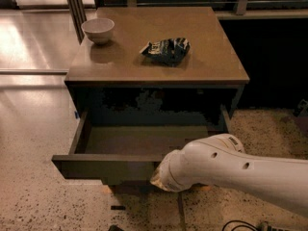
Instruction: Close top drawer
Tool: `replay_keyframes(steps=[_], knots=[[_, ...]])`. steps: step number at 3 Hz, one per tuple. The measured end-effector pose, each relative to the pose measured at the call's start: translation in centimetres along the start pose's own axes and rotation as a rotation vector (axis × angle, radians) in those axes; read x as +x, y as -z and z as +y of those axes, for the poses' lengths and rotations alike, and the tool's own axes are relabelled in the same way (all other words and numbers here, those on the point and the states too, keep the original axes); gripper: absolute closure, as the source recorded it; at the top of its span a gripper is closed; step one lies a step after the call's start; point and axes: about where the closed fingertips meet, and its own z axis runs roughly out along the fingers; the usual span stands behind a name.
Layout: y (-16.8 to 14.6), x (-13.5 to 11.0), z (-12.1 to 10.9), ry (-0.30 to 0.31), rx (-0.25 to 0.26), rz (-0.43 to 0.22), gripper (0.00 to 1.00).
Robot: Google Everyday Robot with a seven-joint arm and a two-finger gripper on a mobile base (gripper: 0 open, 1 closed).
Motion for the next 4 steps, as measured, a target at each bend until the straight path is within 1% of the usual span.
replay_keyframes(steps=[1,3,4], knots=[[0.1,-0.3,-1.1,0.0,0.03,0.0,1.0],[1.0,-1.2,-5.7,0.016,0.153,0.0,1.0],[0.9,-1.5,-5.8,0.026,0.159,0.002,1.0]])
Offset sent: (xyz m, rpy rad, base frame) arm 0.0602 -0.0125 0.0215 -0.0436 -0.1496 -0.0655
